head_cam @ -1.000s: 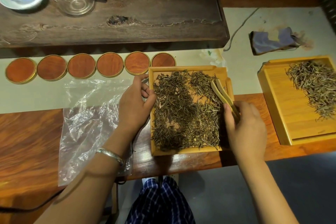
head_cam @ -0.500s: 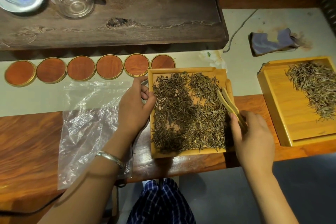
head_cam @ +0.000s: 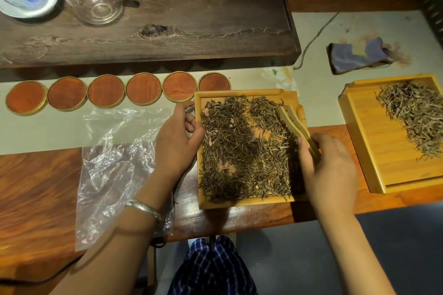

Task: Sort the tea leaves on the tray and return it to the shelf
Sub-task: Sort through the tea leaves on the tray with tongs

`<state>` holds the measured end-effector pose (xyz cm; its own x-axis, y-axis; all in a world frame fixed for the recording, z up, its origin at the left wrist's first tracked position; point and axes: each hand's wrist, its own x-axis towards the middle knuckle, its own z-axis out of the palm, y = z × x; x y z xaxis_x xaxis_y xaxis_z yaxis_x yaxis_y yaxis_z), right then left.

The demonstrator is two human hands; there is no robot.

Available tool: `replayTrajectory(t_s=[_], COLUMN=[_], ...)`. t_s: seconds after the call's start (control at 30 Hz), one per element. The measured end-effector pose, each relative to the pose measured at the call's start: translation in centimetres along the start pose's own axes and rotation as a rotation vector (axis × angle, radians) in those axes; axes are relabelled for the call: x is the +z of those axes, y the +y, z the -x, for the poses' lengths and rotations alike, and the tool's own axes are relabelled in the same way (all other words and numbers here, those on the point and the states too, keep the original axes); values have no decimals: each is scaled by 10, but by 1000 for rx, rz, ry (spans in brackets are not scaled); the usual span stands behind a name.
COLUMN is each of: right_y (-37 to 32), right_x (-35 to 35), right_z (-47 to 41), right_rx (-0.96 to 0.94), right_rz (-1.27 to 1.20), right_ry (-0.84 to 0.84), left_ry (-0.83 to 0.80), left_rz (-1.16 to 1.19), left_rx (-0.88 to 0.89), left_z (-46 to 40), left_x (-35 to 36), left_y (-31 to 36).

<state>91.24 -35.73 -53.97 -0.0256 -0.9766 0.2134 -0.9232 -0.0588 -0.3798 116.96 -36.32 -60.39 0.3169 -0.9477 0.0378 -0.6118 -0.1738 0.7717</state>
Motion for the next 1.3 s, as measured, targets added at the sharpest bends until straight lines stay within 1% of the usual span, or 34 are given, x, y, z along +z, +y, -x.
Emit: replayTrajectory(t_s=[0.13, 0.23, 0.5, 0.6, 0.7, 0.77, 0.87, 0.93, 1.07, 1.2, 1.3], right_y=[-17, -18, -19, -22, -24, -25, -23, -21, -21, -17, -16], right_x=[7, 7, -4, -8, -7, -2, 1, 1, 0, 0, -1], right_z=[-5, -3, 3, 9, 23, 27, 23, 22, 31, 36, 40], right_rx=[-61, -61, -37, -114, -229, -243, -184, -182, -273, -195, -186], right_rz=[-6, -4, -59, -97, -78, -40, -51, -74, -36, -96, -112], right_ry=[-64, -107, -122, -124, -203, -230, -176, -144, -194, -183, -152], left_ry=[-6, 0, -11, -11, -11, -11, -9, -6, -9, -11, -9], left_rz=[-2, 6, 21, 19, 15, 14, 12, 14, 12, 9, 9], left_rx=[-3, -2, -6, -4, -4, -6, -1, -1, 6, 3, 0], left_z=[1, 1, -1, -1, -1, -1, 0, 0, 0, 0, 0], left_x=[1, 0, 1, 1, 1, 0, 0, 0, 0, 0, 0], left_y=[1, 1, -1, 0, 0, 1, 1, 2, 2, 2, 2])
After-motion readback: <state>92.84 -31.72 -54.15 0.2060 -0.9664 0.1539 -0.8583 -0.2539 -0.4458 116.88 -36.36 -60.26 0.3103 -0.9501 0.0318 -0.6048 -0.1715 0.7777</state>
